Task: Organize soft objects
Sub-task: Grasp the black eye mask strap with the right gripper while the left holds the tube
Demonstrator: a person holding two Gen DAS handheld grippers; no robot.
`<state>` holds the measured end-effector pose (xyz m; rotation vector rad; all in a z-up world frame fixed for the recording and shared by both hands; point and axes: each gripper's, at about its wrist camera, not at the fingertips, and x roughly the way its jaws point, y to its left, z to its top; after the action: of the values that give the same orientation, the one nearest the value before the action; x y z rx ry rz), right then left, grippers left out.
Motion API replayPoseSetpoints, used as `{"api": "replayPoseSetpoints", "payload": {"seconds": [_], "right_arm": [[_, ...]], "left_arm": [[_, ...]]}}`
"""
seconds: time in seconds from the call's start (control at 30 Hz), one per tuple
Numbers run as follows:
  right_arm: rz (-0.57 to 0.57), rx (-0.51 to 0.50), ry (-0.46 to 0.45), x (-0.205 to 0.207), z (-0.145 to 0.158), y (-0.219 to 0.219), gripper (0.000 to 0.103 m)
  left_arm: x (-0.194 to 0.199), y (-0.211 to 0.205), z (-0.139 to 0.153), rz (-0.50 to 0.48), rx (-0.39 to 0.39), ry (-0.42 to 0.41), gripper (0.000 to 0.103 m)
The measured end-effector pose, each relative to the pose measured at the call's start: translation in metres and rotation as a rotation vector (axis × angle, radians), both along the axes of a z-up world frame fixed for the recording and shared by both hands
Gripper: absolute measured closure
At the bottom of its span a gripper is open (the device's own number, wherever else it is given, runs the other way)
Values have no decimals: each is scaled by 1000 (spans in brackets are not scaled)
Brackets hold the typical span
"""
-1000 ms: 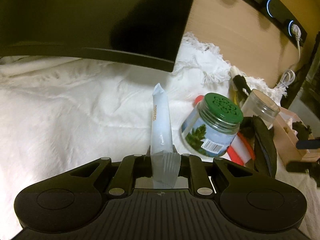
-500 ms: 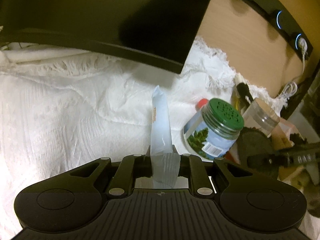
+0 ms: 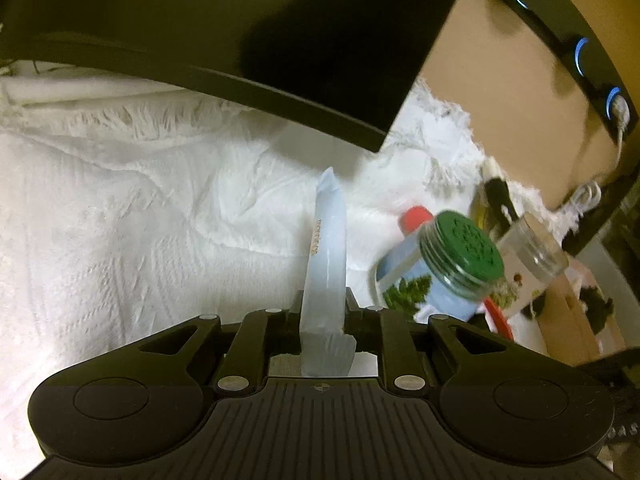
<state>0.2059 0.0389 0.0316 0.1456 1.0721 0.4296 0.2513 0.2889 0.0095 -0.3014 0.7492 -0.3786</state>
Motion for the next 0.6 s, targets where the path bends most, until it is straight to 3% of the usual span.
{"api": "replayPoseSetpoints", "payload": {"seconds": [0.2, 0.37, 0.6], "right_arm": [[-4, -1, -29, -15, 24, 1, 86], [-42, -1, -61, -16, 42, -6, 86], [-96, 0, -184, -23, 98, -28, 86]], "left_arm": [[-6, -11, 7, -3, 61, -73, 86], [-24, -11, 20, -7, 53, -120, 86], [-57, -18, 79, -6, -3, -268, 86]]}}
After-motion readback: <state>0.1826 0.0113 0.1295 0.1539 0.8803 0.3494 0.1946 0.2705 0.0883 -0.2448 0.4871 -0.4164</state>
